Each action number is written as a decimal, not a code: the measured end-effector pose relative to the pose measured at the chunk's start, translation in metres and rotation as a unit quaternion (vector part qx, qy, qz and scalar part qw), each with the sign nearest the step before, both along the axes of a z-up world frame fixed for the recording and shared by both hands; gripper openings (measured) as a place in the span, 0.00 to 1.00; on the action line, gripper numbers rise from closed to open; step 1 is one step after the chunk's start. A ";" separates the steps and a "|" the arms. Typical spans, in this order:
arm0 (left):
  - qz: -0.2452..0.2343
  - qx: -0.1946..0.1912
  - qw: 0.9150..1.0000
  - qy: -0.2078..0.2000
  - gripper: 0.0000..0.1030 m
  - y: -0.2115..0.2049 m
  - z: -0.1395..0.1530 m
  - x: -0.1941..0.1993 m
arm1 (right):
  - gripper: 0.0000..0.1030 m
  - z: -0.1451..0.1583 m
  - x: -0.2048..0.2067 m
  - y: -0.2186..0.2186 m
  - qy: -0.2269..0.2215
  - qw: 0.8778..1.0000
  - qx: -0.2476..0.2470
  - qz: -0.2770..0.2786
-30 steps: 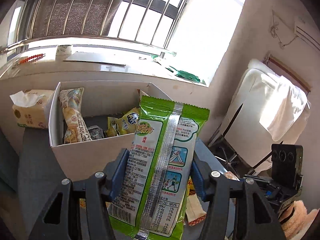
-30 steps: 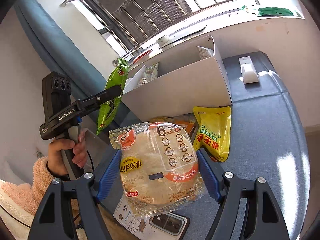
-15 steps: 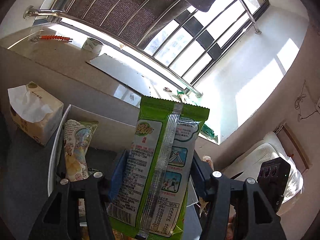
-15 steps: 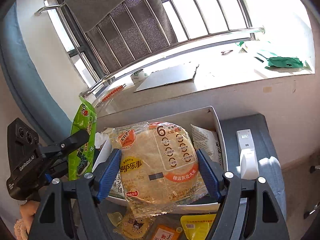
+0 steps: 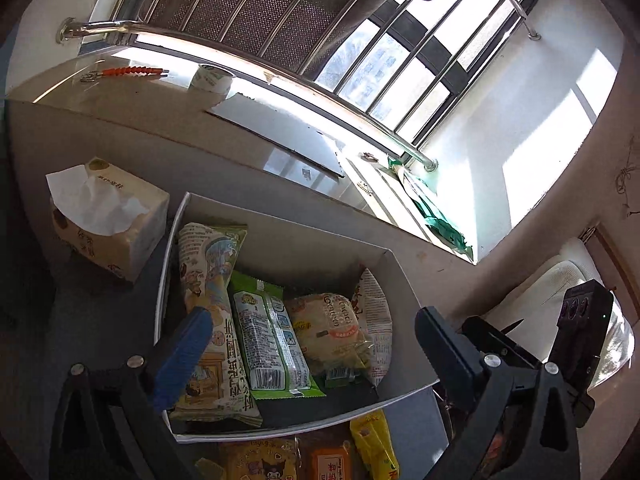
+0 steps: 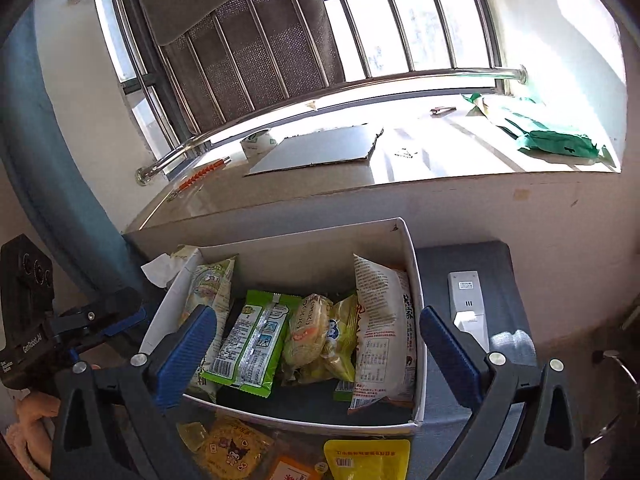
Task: Organize snacks
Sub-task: 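Lower both packets into the white box and open both tools, then move both tools back over the remaining snacks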
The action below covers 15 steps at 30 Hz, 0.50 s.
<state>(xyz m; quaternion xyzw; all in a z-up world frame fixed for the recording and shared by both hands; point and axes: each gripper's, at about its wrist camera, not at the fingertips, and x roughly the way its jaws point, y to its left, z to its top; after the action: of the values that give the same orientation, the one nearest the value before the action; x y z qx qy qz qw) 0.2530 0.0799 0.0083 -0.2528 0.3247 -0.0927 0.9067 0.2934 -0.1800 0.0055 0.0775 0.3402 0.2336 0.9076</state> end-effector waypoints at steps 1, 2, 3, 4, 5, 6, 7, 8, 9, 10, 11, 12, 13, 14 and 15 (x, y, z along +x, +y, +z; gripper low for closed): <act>-0.005 0.008 1.000 -0.007 1.00 -0.001 0.003 -0.007 | 1.00 0.003 -0.006 -0.002 -0.003 1.000 0.009 0.007; -0.010 0.018 1.000 -0.014 1.00 -0.002 0.007 -0.015 | 1.00 0.006 -0.012 -0.004 -0.005 1.000 0.014 0.014; -0.014 0.029 0.999 -0.022 1.00 -0.004 0.011 -0.026 | 1.00 0.008 -0.019 -0.005 -0.007 1.000 0.017 0.018; -0.021 0.038 0.999 -0.029 1.00 -0.005 0.013 -0.037 | 1.00 0.010 -0.027 -0.007 -0.010 1.000 0.018 0.023; -0.027 0.043 0.998 -0.033 1.00 -0.007 0.015 -0.047 | 1.00 0.011 -0.036 -0.009 -0.014 0.999 0.018 0.029; -0.035 0.048 0.997 -0.041 1.00 -0.008 0.016 -0.060 | 1.00 0.012 -0.047 -0.012 -0.020 0.999 0.018 0.035; -0.043 0.053 0.996 -0.050 1.00 -0.009 0.016 -0.072 | 1.00 0.012 -0.058 -0.016 -0.024 0.999 0.018 0.042; -0.050 0.059 0.995 -0.056 1.00 -0.011 0.015 -0.084 | 1.00 0.010 -0.071 -0.019 -0.028 0.998 0.018 0.050; -0.051 0.065 0.995 -0.055 1.00 -0.012 0.013 -0.094 | 1.00 0.006 -0.081 -0.023 -0.027 0.998 0.017 0.059; -0.047 0.070 0.995 -0.055 1.00 -0.013 0.009 -0.106 | 1.00 0.001 -0.093 -0.026 -0.024 0.997 0.015 0.065; -0.047 0.068 0.995 -0.058 1.00 -0.013 0.003 -0.119 | 1.00 -0.004 -0.104 -0.030 -0.022 0.997 0.011 0.068; -0.048 0.067 0.995 -0.056 1.00 -0.013 -0.003 -0.128 | 1.00 -0.012 -0.117 -0.034 -0.020 0.997 0.009 0.071; -0.050 0.067 0.995 -0.049 1.00 -0.015 -0.011 -0.139 | 1.00 -0.020 -0.128 -0.038 -0.016 0.997 0.013 0.070; -0.047 0.067 0.996 -0.044 1.00 -0.017 -0.020 -0.148 | 1.00 -0.031 -0.139 -0.043 -0.005 0.997 0.016 0.069; -0.047 0.071 0.996 -0.037 1.00 -0.020 -0.028 -0.157 | 1.00 -0.043 -0.149 -0.048 0.008 0.997 0.018 0.068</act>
<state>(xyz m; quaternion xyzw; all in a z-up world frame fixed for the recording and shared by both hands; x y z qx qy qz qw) 0.0965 0.0601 -0.0199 -0.1684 0.3083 -0.1209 0.9284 0.1449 -0.2281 -0.0372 0.0718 0.3480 0.3003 0.8852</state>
